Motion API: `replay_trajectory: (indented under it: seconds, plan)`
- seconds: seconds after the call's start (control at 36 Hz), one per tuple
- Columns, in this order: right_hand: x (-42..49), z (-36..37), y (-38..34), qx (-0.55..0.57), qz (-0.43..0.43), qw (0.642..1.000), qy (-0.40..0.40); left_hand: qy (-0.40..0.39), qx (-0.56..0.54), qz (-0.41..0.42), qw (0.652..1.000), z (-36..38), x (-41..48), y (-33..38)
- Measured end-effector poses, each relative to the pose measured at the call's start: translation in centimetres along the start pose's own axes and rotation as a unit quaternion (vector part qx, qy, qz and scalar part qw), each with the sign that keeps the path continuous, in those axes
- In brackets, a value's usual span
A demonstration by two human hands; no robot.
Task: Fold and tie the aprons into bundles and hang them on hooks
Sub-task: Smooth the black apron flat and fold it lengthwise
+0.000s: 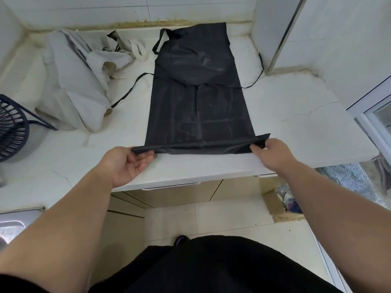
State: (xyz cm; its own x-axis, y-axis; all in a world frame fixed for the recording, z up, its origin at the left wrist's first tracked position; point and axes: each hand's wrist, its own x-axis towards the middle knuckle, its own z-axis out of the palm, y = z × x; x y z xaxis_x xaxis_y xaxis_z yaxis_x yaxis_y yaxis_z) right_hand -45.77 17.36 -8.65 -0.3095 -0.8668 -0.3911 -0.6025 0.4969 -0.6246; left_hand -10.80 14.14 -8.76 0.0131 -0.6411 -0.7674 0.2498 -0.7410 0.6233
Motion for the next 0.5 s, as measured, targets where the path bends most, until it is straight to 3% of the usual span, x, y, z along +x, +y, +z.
replay_trajectory:
  seconds: [0.11,0.19,0.33,0.5]
  plan:
    - [0.2,0.0,-0.1,0.011,0.016,1.0,0.003,-0.018,0.068,0.039,0.997,0.0,0.3,-0.3]
    - [0.7,0.1,-0.3,0.014,0.027,1.0,-0.008,0.034,0.177,0.086,0.98,0.1,1.2,-0.3]
    - [1.7,0.4,-1.1,-0.057,0.028,0.998,-0.001,0.158,0.417,0.191,0.874,1.0,2.3,-0.2]
    - [3.1,1.6,-1.3,-0.126,0.062,0.99,0.016,0.199,0.521,0.176,0.811,1.9,3.3,-0.2]
